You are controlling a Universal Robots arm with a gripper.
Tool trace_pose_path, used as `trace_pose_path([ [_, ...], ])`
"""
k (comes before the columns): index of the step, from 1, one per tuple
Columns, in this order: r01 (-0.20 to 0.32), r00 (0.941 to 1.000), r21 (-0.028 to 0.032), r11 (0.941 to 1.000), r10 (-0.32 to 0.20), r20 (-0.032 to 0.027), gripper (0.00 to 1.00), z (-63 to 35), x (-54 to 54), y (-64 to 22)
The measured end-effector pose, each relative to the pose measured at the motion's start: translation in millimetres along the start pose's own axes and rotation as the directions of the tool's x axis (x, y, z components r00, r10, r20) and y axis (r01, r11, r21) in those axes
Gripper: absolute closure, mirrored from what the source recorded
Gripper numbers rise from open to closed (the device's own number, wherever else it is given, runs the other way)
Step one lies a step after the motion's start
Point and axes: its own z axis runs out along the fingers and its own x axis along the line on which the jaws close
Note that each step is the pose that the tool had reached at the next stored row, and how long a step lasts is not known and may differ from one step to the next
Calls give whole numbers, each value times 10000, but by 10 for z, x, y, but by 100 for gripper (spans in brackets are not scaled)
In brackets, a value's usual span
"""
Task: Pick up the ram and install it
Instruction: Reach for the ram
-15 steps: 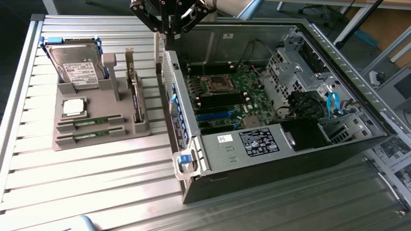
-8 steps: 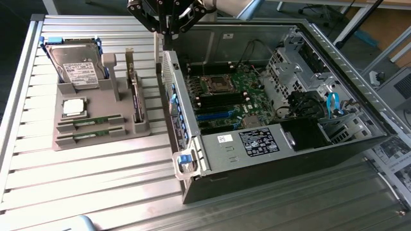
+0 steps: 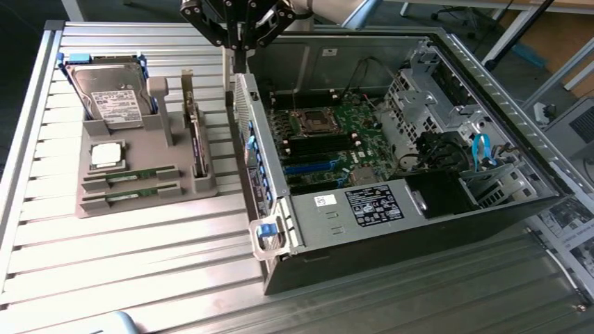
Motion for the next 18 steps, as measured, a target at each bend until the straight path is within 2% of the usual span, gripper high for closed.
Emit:
trace_pose_path([
  [6, 0, 10000, 3, 10000, 0, 0, 90, -1, 35, -3],
  [18, 0, 10000, 3, 10000, 0, 0, 90, -5, 177, -13],
])
